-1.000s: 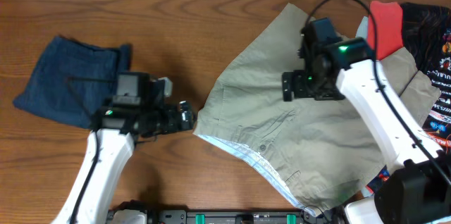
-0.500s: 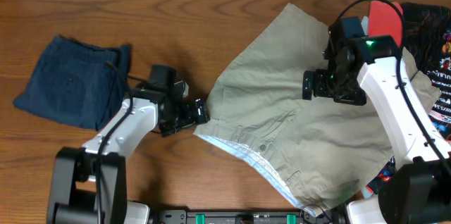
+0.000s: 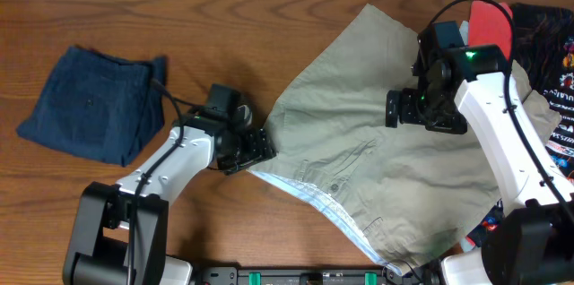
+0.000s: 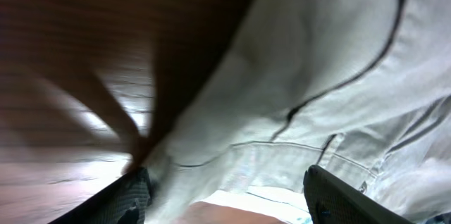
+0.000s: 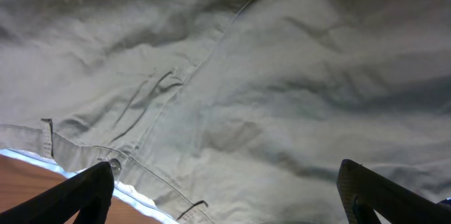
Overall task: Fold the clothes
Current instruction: 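Grasp the shorts' left edge with the left gripper and spread it leftward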
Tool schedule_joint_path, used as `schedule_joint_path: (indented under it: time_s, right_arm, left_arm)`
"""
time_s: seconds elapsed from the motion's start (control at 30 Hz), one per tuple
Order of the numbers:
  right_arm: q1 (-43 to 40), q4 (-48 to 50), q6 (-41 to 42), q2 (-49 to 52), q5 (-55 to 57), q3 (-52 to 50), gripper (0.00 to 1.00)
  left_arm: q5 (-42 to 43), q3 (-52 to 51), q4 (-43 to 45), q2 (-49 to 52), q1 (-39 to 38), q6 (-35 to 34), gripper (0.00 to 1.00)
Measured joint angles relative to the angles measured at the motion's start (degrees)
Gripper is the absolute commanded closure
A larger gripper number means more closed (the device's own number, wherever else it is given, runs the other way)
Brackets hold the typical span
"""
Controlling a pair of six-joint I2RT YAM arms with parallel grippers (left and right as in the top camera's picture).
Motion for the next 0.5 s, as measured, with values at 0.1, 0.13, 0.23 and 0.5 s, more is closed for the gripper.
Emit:
schedule_joint_path:
  time_s: [0.1, 0.13, 0.23, 0.5]
  right_arm:
    - [0.0, -0.4, 0.0, 0.0, 0.1, 0.0, 0.01]
    - [0.0, -0.5, 0.0, 0.0, 0.1, 0.0, 0.01]
    - [0.0, -0.9, 0.0, 0.0, 0.1, 0.0, 0.01]
    - [0.0, -1.9, 0.0, 0.0, 0.2, 0.0, 0.01]
  left_arm:
    - [0.0, 0.0, 0.6, 0.0, -0.8, -0.9, 0.29]
    - [0.0, 0.0, 0.7, 0.0, -0.8, -1.1, 0.28]
    - [0.0, 0.0, 0.7, 0.0, -0.8, -1.3, 0.28]
    - [-0.8, 0.0, 0.8, 0.8, -0.8, -1.3, 0.28]
